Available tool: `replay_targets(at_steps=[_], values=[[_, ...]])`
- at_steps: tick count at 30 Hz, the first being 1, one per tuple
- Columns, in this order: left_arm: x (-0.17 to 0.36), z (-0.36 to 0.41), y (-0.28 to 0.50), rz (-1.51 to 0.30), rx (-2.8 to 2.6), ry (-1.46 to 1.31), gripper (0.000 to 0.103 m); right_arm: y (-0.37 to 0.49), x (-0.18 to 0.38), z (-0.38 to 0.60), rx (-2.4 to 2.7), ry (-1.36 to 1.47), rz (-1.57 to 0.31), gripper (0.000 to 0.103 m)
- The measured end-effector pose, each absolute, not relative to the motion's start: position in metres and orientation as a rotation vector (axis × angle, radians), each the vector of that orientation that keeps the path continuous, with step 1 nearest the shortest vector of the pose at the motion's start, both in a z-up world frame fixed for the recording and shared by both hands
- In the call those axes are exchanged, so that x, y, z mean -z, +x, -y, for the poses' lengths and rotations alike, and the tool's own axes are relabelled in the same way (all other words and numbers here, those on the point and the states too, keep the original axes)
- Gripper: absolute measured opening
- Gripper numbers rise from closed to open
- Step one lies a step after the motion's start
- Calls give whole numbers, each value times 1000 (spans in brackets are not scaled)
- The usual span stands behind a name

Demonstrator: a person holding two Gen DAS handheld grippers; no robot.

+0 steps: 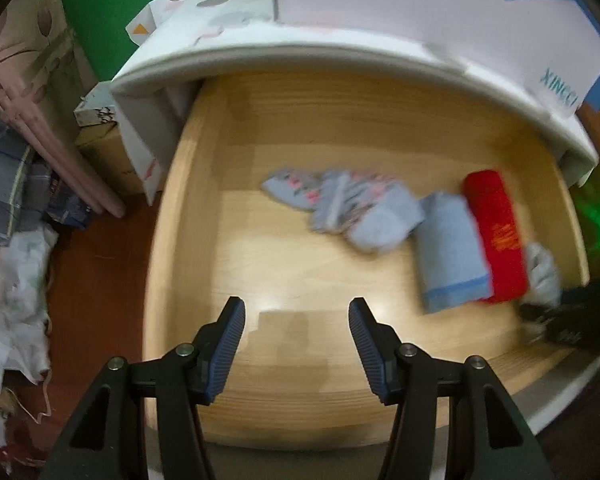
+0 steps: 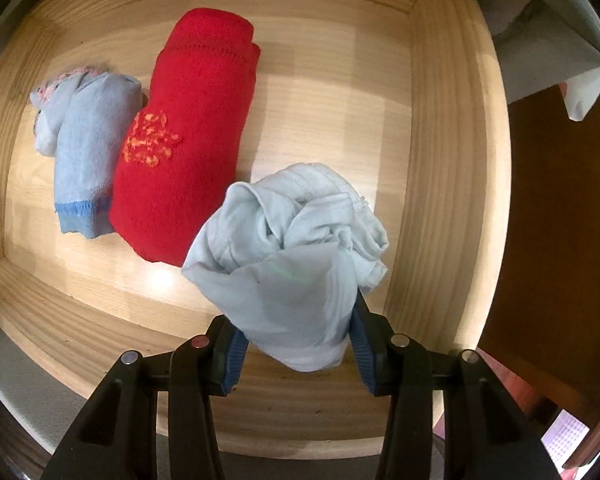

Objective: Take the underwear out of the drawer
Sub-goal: 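Grasp the light blue rolled sock with the left tool while the right tool holds the pale blue garment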

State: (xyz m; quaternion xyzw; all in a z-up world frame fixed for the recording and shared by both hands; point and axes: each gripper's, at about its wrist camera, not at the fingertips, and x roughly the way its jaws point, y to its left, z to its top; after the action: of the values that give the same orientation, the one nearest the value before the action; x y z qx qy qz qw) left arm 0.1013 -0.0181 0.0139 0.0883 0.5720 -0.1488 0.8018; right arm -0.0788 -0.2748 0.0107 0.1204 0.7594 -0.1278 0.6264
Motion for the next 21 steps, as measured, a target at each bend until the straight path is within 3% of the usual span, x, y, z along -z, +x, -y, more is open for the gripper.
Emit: replay_targets(at_steps=[9, 21], values=[[-31, 87, 106, -1250, 407, 220, 55, -85, -12, 260, 302, 271, -1727, 43], [2, 126, 122, -1355, 382, 220, 55, -107, -16, 248, 314, 261, -1717, 44]])
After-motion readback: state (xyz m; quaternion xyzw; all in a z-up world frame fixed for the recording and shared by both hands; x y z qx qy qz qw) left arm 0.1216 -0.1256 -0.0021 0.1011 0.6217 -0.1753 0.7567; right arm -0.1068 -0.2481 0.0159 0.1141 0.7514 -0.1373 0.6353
